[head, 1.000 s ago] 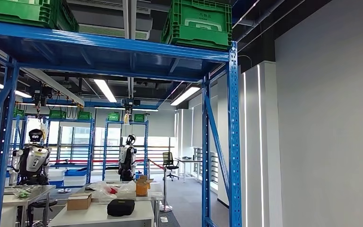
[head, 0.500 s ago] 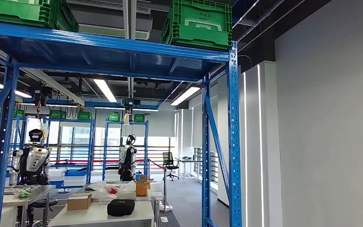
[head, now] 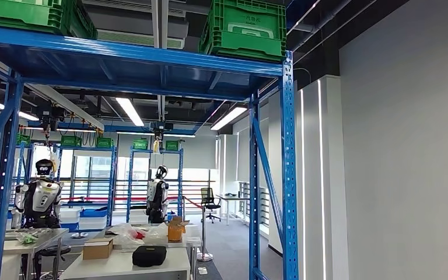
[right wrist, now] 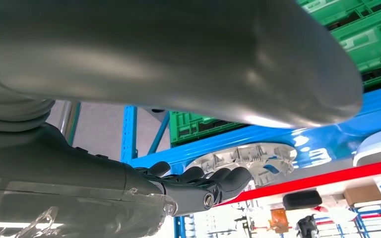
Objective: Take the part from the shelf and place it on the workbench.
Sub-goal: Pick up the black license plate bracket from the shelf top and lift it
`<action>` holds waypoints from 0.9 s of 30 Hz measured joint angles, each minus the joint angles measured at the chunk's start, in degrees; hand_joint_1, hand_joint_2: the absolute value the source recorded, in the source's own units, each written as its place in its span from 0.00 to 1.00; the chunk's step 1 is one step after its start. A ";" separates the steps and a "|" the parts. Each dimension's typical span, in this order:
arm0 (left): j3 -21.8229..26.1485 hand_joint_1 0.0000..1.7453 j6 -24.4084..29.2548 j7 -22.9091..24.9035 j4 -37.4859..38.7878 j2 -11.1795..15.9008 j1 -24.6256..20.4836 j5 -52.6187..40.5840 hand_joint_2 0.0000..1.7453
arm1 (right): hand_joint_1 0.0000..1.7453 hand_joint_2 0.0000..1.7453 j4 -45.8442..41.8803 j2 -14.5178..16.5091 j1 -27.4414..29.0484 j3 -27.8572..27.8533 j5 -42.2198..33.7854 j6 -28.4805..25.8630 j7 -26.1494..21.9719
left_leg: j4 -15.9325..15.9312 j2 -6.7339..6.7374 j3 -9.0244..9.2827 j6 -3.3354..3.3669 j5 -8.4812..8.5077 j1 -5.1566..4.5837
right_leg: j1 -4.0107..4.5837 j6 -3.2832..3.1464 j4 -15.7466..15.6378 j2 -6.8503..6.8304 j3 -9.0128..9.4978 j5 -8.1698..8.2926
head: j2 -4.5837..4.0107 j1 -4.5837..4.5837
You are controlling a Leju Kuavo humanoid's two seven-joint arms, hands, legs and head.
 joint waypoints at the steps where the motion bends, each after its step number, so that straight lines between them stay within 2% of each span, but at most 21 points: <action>1: 0.01 0.00 -0.04 0.01 0.00 0.00 0.00 0.00 0.00 | 0.00 0.00 0.07 0.00 -0.01 0.00 -0.13 -0.02 -0.01 | 0.01 0.00 0.00 0.00 0.00 -0.02 | -0.02 0.01 -0.01 0.00 0.00 0.01 | 0.00 0.00; 8: 0.02 0.00 -0.33 0.24 0.01 0.03 -0.04 -0.28 0.00 | 0.00 0.00 0.56 0.02 -0.02 0.03 -0.57 -0.55 -0.07 | 0.13 -0.01 -0.03 0.22 -0.10 -0.35 | -0.35 0.21 -0.04 0.00 -0.03 0.06 | 0.00 0.05; 11: 0.02 0.00 -0.46 0.34 0.02 0.04 -0.07 -0.49 0.00 | 0.00 0.00 0.67 0.02 -0.02 0.04 -0.61 -0.70 -0.08 | 0.19 -0.01 -0.11 0.60 -0.14 -0.60 | -0.61 0.57 -0.07 0.01 -0.02 0.16 | 0.00 0.11; 14: 0.02 0.00 -0.56 0.37 0.02 0.03 -0.09 -0.66 0.00 | 0.00 0.00 0.68 0.01 -0.02 0.03 -0.71 -0.88 -0.08 | -0.48 -0.02 0.16 1.33 -0.09 -0.46 | -0.67 1.15 0.95 -0.02 -0.36 0.64 | 0.00 0.10; 16: 0.04 0.00 -0.66 0.39 0.01 0.02 -0.10 -0.75 0.00 | 0.00 0.00 0.69 -0.01 -0.19 -0.01 -0.73 -1.06 -0.09 | -1.15 0.00 0.67 1.75 -0.06 -0.09 | -0.64 1.46 4.29 -0.06 -2.36 -0.68 | 0.00 -0.01; 19: 0.05 0.00 -0.79 0.40 0.00 -0.05 -0.01 -0.84 0.00 | 0.00 0.00 0.74 -0.03 -0.12 0.03 -0.74 -1.21 -0.10 | -1.26 0.04 0.86 1.81 -0.20 0.07 | -0.79 1.75 14.05 -0.07 -8.68 -4.55 | 0.00 -0.22; 20: 0.05 0.00 -0.80 0.40 0.01 -0.07 0.04 -0.84 0.00 | 0.00 0.00 0.78 -0.04 -0.01 0.06 -0.75 -1.23 -0.11 | -1.25 0.03 1.00 1.72 -0.35 0.11 | -0.86 1.83 15.91 -0.07 -10.24 -4.61 | 0.00 -0.26; 21: 0.06 0.00 -0.80 0.40 0.01 -0.07 0.08 -0.85 0.00 | 0.00 0.00 0.81 -0.08 0.05 0.07 -0.75 -1.25 -0.11 | -1.23 0.01 1.27 1.55 -0.56 0.19 | -0.93 1.90 15.81 -0.08 -10.85 -3.48 | 0.00 -0.28; 22: 0.07 0.00 -0.81 0.40 0.01 -0.07 0.11 -0.86 0.00 | 0.00 0.00 0.84 -0.11 0.07 0.07 -0.75 -1.28 -0.12 | -1.22 -0.01 1.69 1.30 -0.85 0.31 | -0.99 1.96 13.63 -0.10 -10.42 -1.30 | 0.00 -0.30; 23: 0.08 0.00 -0.81 0.40 0.01 -0.08 0.15 -0.86 0.00 | 0.00 0.00 0.84 -0.14 0.06 0.06 -0.75 -1.32 -0.13 | -1.21 -0.02 2.22 1.00 -1.23 0.46 | -1.06 2.02 9.91 -0.13 -9.22 1.45 | 0.00 -0.32; 24: 0.09 0.00 -0.82 0.41 0.01 -0.07 0.18 -0.86 0.00 | 0.00 0.00 0.88 -0.16 0.06 0.07 -0.75 -1.35 -0.14 | -1.28 -0.02 2.58 0.60 -1.60 0.54 | -1.00 2.04 6.57 -0.14 -7.94 3.35 | 0.00 -0.24; 25: 0.11 0.00 -0.83 0.42 0.01 -0.07 0.17 -0.87 0.00 | 0.00 0.00 0.92 -0.17 0.02 0.10 -0.75 -1.40 -0.14 | -1.27 0.01 2.84 0.17 -1.95 0.57 | -0.89 1.83 3.81 -0.18 -6.98 3.88 | 0.00 -0.26; 26: 0.14 0.00 -0.84 0.45 -0.01 -0.08 0.15 -0.88 0.00 | 0.00 0.00 0.96 -0.17 0.05 0.13 -0.76 -1.44 -0.15 | -1.25 0.07 3.01 -0.29 -2.27 0.54 | -0.78 1.41 2.37 -0.22 -6.52 4.01 | 0.00 -0.23; 27: 0.20 0.00 -0.86 0.46 -0.01 -0.09 0.16 -0.89 0.00 | 0.00 0.00 1.02 -0.17 0.10 0.19 -0.78 -1.48 -0.16 | -1.14 0.13 3.14 -0.72 -2.41 0.48 | -0.64 0.85 2.17 -0.27 -6.44 3.37 | 0.00 -0.19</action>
